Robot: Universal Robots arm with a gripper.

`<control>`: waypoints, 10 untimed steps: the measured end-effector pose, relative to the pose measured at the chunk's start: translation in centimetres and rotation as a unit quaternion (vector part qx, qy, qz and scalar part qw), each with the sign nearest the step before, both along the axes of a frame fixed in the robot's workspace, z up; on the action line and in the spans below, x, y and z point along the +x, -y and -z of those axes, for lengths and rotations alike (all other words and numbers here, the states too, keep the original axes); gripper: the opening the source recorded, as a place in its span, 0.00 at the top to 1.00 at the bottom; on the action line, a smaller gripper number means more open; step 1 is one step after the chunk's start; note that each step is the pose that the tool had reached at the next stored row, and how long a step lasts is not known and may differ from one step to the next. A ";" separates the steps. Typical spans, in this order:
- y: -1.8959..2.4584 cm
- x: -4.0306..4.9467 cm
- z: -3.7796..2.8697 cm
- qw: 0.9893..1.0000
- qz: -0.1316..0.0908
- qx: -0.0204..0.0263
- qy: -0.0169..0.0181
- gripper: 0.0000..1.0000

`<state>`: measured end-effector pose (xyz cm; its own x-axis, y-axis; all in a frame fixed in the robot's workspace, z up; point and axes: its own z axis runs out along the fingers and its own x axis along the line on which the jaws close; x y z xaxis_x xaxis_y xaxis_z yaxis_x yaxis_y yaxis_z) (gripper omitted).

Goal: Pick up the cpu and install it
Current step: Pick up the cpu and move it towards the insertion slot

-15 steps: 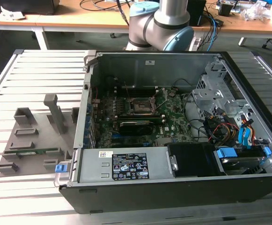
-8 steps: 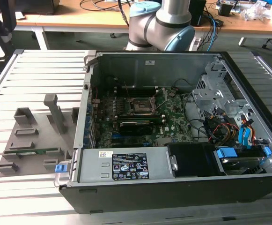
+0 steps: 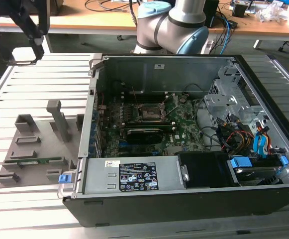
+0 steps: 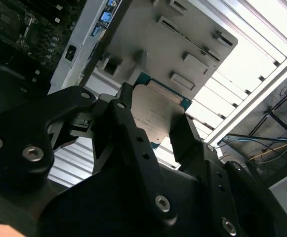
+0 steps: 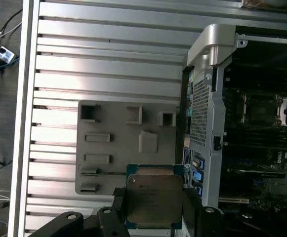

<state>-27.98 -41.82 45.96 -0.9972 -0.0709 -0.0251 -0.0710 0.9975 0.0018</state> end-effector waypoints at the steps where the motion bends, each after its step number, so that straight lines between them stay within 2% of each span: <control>1: -0.01 0.29 0.00 1.000 0.000 0.000 0.000 0.45; 2: -0.02 0.78 0.01 1.000 0.000 0.000 0.000 0.45; 4: -0.04 2.34 0.00 1.000 0.000 0.000 -0.001 0.45; 7: -0.07 3.62 0.00 1.000 0.000 0.000 -0.001 0.45; 10: -0.13 5.31 0.02 1.000 0.000 0.000 -0.002 0.45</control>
